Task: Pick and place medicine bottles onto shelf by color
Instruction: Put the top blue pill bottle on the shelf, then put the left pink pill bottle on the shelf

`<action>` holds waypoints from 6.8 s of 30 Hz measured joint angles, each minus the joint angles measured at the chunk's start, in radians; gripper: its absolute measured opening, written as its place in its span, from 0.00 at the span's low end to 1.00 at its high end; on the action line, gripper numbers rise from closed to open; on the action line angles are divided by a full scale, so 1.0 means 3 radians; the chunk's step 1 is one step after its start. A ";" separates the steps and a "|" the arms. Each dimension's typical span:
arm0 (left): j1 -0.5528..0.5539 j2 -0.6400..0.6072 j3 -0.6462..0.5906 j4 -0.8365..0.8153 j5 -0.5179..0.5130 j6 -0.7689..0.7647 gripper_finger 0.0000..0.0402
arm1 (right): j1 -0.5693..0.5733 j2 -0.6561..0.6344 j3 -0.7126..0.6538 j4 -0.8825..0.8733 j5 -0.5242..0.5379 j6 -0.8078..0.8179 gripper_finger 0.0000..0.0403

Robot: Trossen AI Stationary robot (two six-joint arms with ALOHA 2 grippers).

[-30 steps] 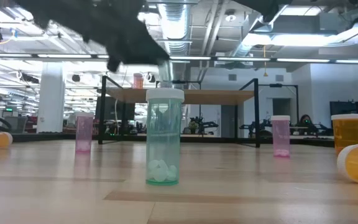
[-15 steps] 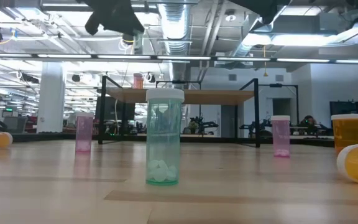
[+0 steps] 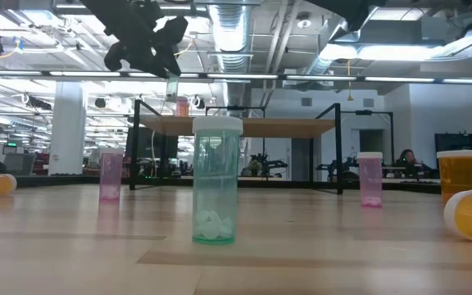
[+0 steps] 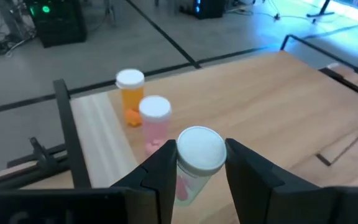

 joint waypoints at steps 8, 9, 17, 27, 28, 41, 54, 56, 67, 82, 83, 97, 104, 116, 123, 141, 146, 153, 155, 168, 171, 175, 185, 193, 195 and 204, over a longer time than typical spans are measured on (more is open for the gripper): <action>0.0146 0.0279 0.0000 0.0046 0.0099 0.0030 0.27 | -0.0050 0.0000 0.0000 0.0044 0.0000 0.0076 0.62; 0.0158 0.0316 0.0000 0.0059 0.0121 0.0017 0.27 | -0.0050 0.0000 0.0000 0.0040 0.0000 0.0077 0.62; 0.0192 0.0453 0.0003 0.0252 0.0122 0.0037 0.27 | -0.0047 0.0000 0.0000 -0.0034 0.0000 0.0079 0.62; 0.0212 0.0453 0.0003 0.0243 0.0146 -0.0003 0.28 | -0.0047 0.0000 0.0000 -0.0068 0.0000 0.0080 0.62; 0.0212 0.0453 0.0003 0.0243 0.0146 -0.0005 0.28 | -0.0047 0.0000 0.0000 -0.0069 0.0000 0.0082 0.62; 0.0198 0.0456 0.0000 0.0227 0.0239 -0.0014 0.41 | -0.0047 0.0000 0.0000 -0.0071 0.0000 0.0088 0.62; 0.0193 0.0276 0.0000 0.0183 0.0207 0.0050 0.45 | -0.0047 0.0000 0.0000 -0.0101 0.0000 0.0087 0.62; 0.0193 0.0212 0.0000 0.0180 0.0205 0.0070 0.45 | -0.0047 0.0000 0.0000 -0.0101 0.0000 0.0087 0.62; -0.0122 -0.0252 0.0001 0.0142 0.0201 0.0341 0.45 | -0.0047 0.0000 0.0000 -0.0120 0.0000 0.0085 0.62; -0.1799 -0.0187 0.0001 -0.1594 0.0228 -0.1710 0.45 | -0.0047 0.0000 0.0000 -0.0216 0.0000 0.0254 0.62; -0.1855 -0.0151 0.0003 -0.1718 0.0293 -0.1945 0.45 | -0.0047 -0.0001 0.0000 -0.0217 0.0000 0.0254 0.62; -0.2613 0.0745 -0.0139 -0.1869 -0.0122 -0.2617 0.45 | -0.0046 -0.0001 0.0000 -0.0220 0.0000 0.0256 0.62; -0.2709 0.0994 -0.0681 -0.0946 0.0123 -0.2628 0.45 | -0.0047 -0.0001 -0.0001 -0.0215 0.0000 0.0256 0.62; -0.2725 0.0988 -0.1600 0.1158 -0.0191 -0.1722 0.45 | -0.0047 -0.0001 0.0000 -0.0192 0.0000 0.0229 0.62; -0.2691 0.0987 -0.1621 0.1144 -0.0230 -0.1363 0.45 | -0.0047 -0.0001 0.0000 -0.0193 0.0000 0.0229 0.62; -0.2452 0.0987 -0.1648 0.1244 0.0037 -0.1118 0.45 | -0.0047 -0.0001 -0.0001 -0.0191 0.0000 0.0229 0.62; -0.2413 0.0987 -0.1648 0.1363 0.0068 -0.0985 0.45 | -0.0047 -0.0001 0.0000 -0.0191 0.0000 0.0228 0.62; -0.2377 0.0985 -0.1648 0.1368 0.0296 -0.1023 0.45 | -0.0047 -0.0001 -0.0001 -0.0192 0.0000 0.0228 0.62; -0.2378 0.0985 -0.1648 0.1368 0.0289 -0.1033 0.45 | -0.0049 -0.0001 0.0000 -0.0191 0.0000 0.0226 0.62; -0.2441 0.1590 -0.1640 0.1843 0.0094 -0.1223 0.45 | -0.0064 -0.0001 0.0000 -0.0199 0.0000 0.0228 0.62; -0.2440 0.1719 -0.1642 0.2091 0.0029 -0.1106 0.45 | -0.0064 -0.0001 0.0000 -0.0205 0.0000 0.0228 0.62; -0.2430 0.1791 -0.1640 0.2166 0.0004 -0.1104 0.45 | -0.0064 -0.0001 -0.0001 -0.0205 0.0000 0.0228 0.62; -0.2430 0.1798 -0.1645 0.2136 -0.0072 -0.1189 0.29 | -0.0064 -0.0001 0.0000 -0.0216 0.0000 0.0228 0.62; -0.2428 0.1502 -0.1654 0.2088 0.0184 -0.1204 0.14 | -0.0064 -0.0001 0.0000 -0.0209 -0.0001 0.0227 0.62; -0.2424 0.1300 -0.1653 0.2106 0.0239 -0.1074 0.15 | -0.0064 -0.0001 -0.0001 -0.0172 -0.0090 0.0192 0.62; -0.2172 0.0533 -0.1352 0.2098 0.0306 -0.0240 0.19 | -0.0121 0.0363 0.0049 0.0507 -0.0476 0.0165 0.62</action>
